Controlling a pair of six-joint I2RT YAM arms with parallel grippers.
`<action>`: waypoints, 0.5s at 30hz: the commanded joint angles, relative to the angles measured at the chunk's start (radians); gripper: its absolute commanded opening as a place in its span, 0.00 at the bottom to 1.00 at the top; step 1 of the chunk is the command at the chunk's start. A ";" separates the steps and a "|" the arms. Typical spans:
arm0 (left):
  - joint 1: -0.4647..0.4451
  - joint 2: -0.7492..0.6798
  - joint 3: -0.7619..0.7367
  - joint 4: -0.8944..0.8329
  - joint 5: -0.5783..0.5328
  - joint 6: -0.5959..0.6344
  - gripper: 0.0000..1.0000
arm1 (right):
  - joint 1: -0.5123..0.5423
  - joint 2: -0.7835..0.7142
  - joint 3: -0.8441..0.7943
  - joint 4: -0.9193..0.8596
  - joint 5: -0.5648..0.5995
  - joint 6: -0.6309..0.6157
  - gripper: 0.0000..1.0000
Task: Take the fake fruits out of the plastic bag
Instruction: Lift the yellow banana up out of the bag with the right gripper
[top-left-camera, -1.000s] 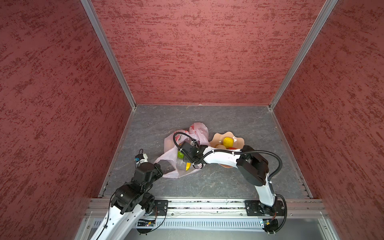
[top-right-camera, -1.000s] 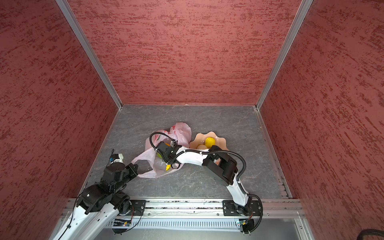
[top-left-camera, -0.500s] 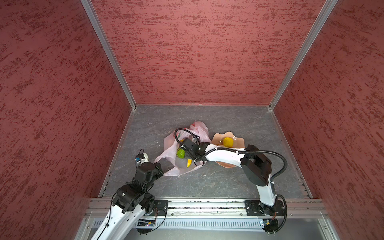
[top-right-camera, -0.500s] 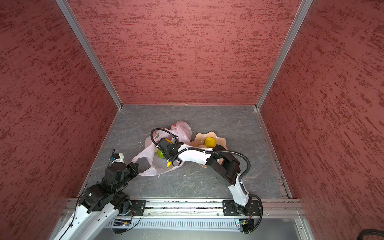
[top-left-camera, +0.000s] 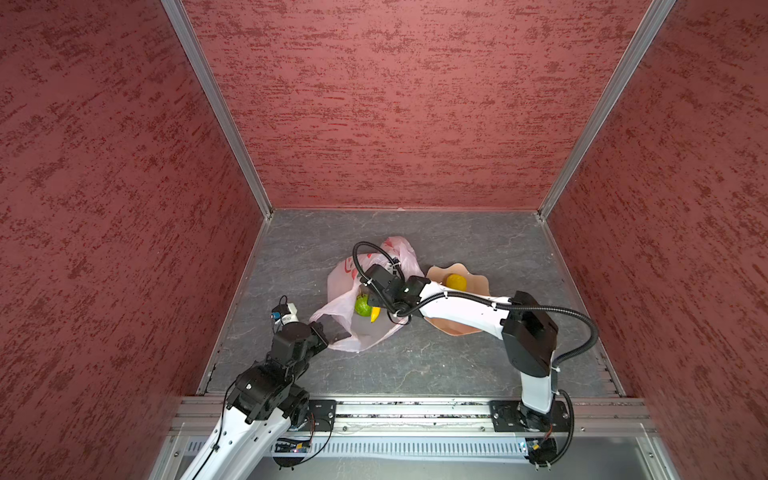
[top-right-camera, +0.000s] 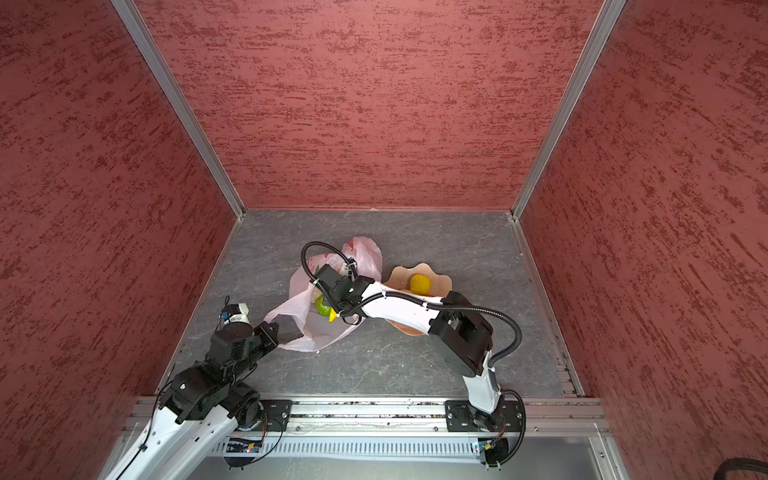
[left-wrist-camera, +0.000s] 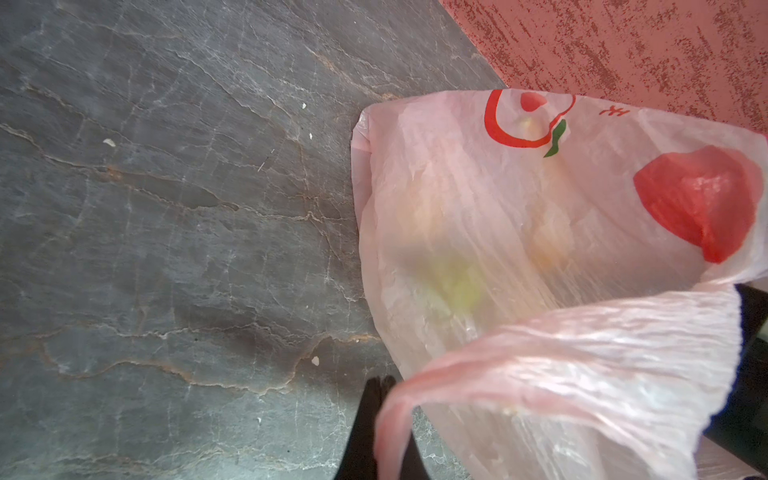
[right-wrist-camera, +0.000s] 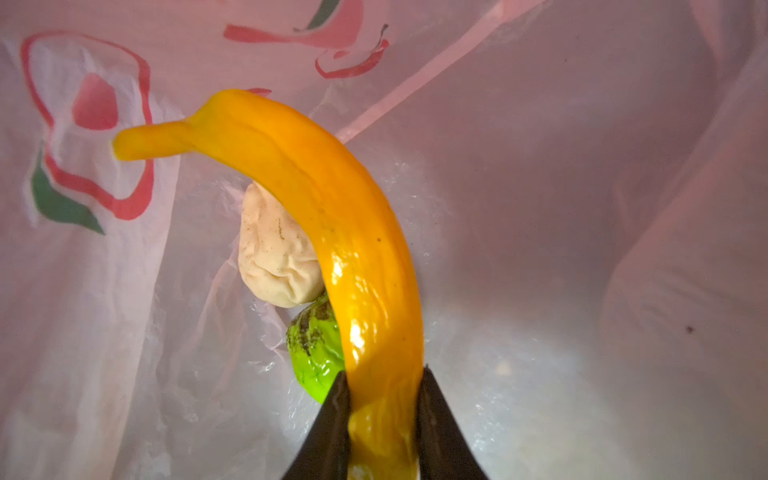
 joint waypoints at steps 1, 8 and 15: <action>-0.003 0.005 -0.022 0.041 -0.018 -0.017 0.05 | -0.008 -0.059 0.032 0.009 -0.015 -0.007 0.19; -0.004 -0.025 -0.048 0.064 -0.070 -0.046 0.05 | -0.008 -0.078 0.010 0.006 -0.071 -0.003 0.19; -0.005 -0.068 -0.014 0.048 -0.146 -0.030 0.05 | -0.008 -0.091 -0.013 -0.042 -0.076 -0.009 0.19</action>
